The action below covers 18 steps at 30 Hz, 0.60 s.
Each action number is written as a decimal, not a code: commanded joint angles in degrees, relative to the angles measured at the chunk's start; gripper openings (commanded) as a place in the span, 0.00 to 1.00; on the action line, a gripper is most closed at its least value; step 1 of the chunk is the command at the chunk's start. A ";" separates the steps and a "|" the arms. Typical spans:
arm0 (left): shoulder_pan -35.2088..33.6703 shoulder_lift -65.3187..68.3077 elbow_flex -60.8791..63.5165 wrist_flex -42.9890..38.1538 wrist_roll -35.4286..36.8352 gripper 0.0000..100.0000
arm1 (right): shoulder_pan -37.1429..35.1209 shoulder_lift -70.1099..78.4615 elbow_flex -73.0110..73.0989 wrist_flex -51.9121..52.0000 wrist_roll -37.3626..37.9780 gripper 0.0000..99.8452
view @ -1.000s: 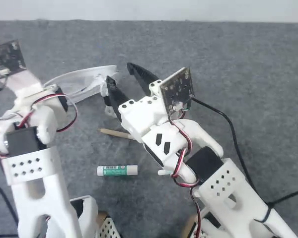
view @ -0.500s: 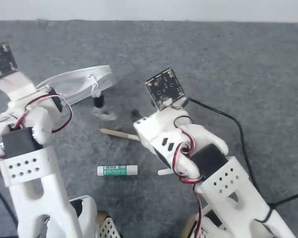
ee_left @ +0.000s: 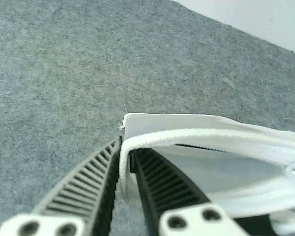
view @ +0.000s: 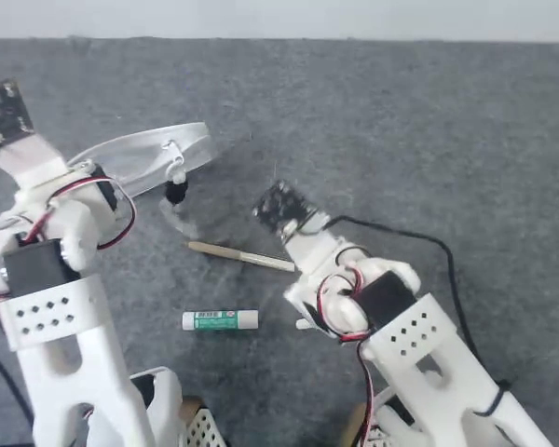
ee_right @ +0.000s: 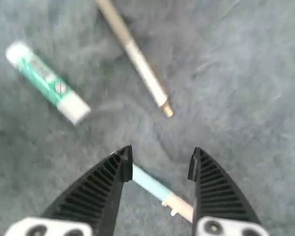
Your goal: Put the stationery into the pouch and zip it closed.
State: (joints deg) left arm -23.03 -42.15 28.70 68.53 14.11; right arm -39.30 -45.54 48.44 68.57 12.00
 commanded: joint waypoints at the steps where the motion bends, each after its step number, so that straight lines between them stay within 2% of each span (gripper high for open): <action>1: -0.44 -0.35 -0.57 -0.18 -0.35 0.01 | 0.75 -2.24 3.87 -3.12 3.60 0.18; 10: -0.26 -0.26 -0.48 -0.18 -0.35 0.01 | -7.69 -2.24 12.84 -5.58 5.45 0.18; 18: -0.18 -0.26 -0.48 -0.26 -0.35 0.01 | -8.13 -0.75 19.16 -13.23 5.45 0.18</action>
State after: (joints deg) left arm -23.03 -42.15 28.70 68.53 14.11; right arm -46.86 -45.54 67.96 57.49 16.75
